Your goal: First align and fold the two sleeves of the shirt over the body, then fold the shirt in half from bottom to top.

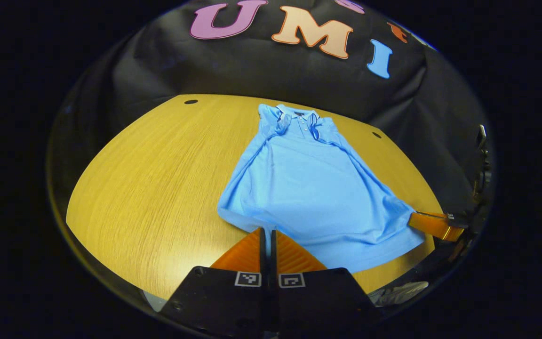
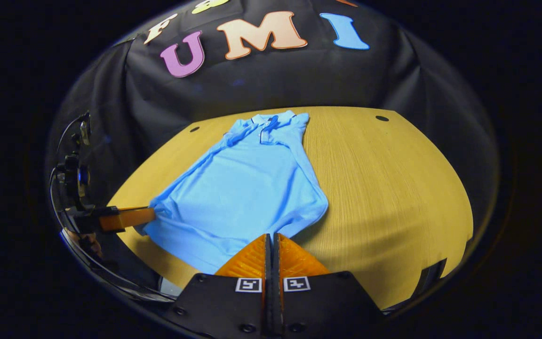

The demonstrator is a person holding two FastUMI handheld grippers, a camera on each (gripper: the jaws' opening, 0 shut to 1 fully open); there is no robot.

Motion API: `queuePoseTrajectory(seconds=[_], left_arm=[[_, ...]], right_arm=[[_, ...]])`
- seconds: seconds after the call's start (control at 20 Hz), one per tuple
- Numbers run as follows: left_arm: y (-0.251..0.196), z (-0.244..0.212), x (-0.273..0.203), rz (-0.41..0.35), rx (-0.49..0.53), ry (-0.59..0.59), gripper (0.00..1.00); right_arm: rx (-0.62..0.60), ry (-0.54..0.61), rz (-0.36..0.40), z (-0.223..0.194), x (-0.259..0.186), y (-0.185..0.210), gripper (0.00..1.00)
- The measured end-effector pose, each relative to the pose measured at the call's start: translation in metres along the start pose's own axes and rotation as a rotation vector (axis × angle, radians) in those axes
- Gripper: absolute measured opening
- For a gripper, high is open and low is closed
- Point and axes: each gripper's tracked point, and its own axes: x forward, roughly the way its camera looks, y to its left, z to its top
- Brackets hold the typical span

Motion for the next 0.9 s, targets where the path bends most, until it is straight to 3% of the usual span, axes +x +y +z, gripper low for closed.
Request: queuePoseTrajectory(seconds=[0.4,0.9], left_arm=[[-0.002,0.090,0.028,-0.049,0.023,-0.077,0.00],[0.010,0.199,0.110,-0.088,0.011,-0.124,0.00]], right_arm=[[0.035,-0.107,-0.001,0.095,0.032,-0.001,0.02],[0.050,-0.211,-0.023,0.199,0.106,-0.006,0.02]])
